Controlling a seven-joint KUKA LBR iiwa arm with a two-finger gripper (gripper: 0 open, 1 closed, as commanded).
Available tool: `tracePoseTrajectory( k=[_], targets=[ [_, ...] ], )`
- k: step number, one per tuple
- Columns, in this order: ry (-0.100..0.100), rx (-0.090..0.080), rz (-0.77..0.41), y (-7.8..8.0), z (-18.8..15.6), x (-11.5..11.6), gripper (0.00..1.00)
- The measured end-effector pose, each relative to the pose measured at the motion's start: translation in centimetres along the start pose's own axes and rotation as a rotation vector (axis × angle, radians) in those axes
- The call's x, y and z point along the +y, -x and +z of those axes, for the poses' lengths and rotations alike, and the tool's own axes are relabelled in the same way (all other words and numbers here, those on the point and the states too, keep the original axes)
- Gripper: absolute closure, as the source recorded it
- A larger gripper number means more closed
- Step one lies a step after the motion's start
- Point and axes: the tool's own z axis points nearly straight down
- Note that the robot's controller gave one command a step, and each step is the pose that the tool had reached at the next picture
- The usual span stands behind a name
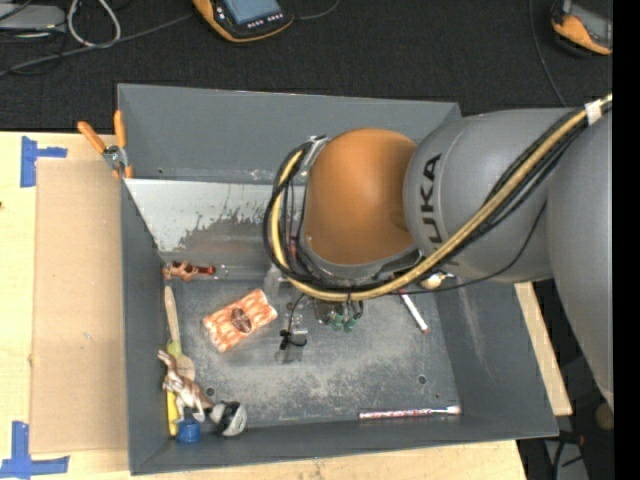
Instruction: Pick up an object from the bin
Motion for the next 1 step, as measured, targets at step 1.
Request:
tracePoseTrajectory(
  k=[1],
  targets=[
    [0.001,-0.002,0.105,1.29,7.72,0.55,0.0]
  ],
)
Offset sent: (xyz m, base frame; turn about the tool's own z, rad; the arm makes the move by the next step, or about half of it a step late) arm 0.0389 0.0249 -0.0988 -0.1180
